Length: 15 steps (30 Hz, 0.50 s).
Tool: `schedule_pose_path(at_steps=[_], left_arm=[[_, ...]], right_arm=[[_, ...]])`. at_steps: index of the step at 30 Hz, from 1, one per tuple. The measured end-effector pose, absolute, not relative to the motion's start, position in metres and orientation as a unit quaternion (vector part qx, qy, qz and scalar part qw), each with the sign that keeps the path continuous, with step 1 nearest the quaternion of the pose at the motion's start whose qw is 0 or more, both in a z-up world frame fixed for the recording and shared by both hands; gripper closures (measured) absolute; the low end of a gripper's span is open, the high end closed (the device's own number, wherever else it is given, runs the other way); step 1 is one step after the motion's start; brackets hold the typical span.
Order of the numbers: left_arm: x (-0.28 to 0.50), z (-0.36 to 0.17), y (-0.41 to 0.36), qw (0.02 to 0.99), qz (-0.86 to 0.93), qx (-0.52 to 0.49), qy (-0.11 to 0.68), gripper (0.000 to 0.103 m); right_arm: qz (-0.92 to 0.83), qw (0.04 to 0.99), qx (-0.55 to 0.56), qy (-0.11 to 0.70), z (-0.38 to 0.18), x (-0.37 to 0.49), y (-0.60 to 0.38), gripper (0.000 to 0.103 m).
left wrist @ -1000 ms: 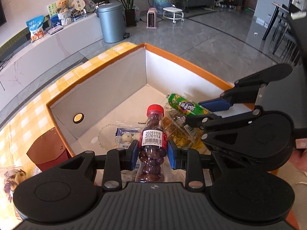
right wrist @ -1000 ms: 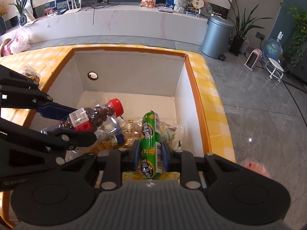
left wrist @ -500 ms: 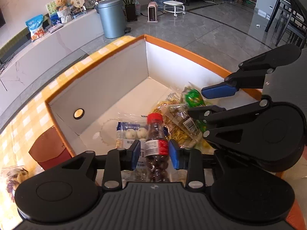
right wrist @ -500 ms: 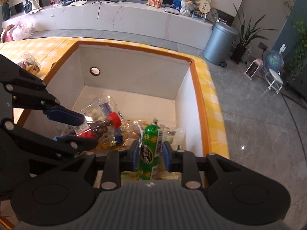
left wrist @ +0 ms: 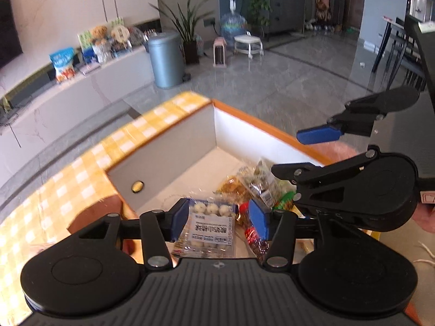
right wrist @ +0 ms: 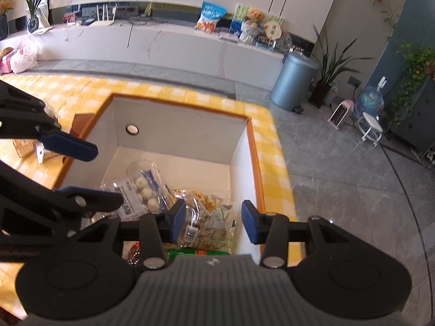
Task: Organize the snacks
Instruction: 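Withdraw both grippers from the box back over the remaining snacks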
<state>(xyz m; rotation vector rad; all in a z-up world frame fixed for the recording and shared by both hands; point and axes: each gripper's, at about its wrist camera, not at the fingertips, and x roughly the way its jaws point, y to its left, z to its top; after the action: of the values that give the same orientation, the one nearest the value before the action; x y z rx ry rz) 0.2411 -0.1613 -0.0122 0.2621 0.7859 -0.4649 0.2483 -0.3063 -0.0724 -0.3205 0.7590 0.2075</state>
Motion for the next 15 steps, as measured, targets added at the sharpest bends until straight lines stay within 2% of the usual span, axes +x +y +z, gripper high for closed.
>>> schedule_pose_path(at_steps=[15], left_arm=[[0.179,0.025,-0.106,0.941,-0.155,0.092,0.286,0.039]], right_arm=[[0.112,0.942,-0.135,0.285,-0.033,0.170,-0.274,0.053]])
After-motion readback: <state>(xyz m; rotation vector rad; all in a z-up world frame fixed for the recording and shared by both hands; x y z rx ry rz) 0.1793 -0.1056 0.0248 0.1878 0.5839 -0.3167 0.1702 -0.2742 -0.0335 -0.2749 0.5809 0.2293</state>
